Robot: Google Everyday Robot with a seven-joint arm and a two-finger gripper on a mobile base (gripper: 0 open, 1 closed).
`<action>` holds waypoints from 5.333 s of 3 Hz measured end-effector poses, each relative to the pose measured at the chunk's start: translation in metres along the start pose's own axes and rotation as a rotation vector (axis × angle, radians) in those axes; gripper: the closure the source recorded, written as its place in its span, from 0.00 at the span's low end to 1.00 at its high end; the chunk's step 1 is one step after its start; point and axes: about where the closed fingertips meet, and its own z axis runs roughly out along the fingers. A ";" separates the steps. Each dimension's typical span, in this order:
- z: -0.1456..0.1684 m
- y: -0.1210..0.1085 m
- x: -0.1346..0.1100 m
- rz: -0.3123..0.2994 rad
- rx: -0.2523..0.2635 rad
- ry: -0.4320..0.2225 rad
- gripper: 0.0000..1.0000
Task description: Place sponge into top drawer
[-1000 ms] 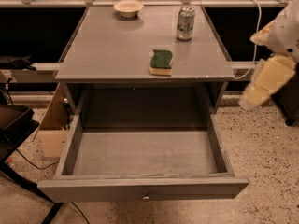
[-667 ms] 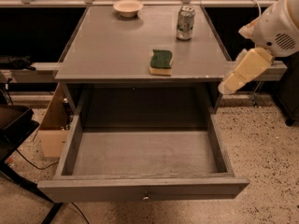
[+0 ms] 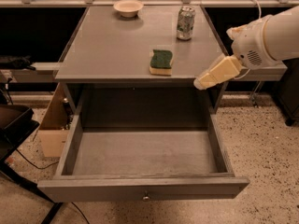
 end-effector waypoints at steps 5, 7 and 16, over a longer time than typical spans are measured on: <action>0.153 -0.044 -0.029 0.235 -0.109 -0.157 0.00; 0.214 -0.044 -0.027 0.224 -0.120 -0.128 0.00; 0.140 0.058 -0.014 0.134 -0.190 -0.143 1.00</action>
Offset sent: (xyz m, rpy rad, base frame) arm 0.0165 -0.0012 -0.0099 0.0522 -0.0058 -0.0469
